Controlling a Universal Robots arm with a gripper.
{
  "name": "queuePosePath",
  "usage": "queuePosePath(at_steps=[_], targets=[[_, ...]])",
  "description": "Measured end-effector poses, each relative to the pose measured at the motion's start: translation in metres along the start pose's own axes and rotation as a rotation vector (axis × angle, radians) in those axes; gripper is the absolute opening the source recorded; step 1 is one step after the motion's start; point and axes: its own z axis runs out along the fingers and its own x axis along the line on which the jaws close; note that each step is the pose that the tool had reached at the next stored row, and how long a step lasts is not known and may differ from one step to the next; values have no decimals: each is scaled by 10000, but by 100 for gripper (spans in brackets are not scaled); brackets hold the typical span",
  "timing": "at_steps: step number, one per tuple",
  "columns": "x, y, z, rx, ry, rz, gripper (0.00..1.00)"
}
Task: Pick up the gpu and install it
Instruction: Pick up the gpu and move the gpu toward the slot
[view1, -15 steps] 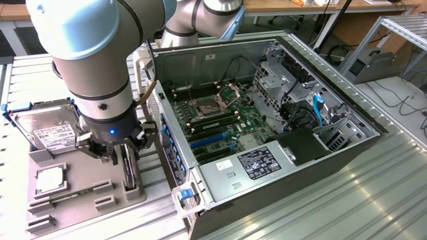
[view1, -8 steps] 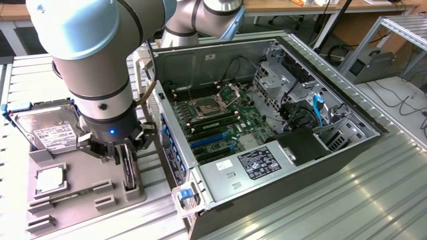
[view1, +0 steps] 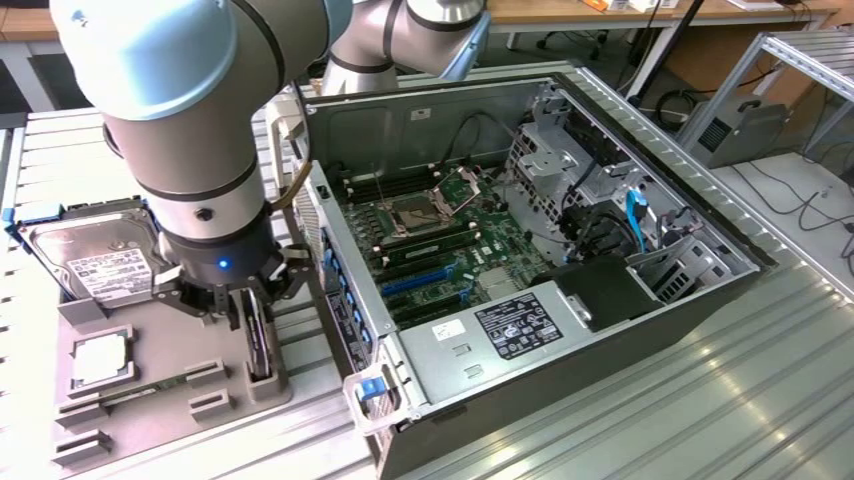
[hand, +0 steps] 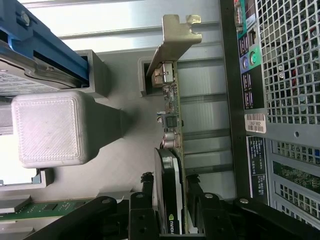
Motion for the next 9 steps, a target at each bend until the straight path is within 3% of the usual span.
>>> queuePosePath(at_steps=[9], targets=[[31,-2,6,1,1,-1,39]])
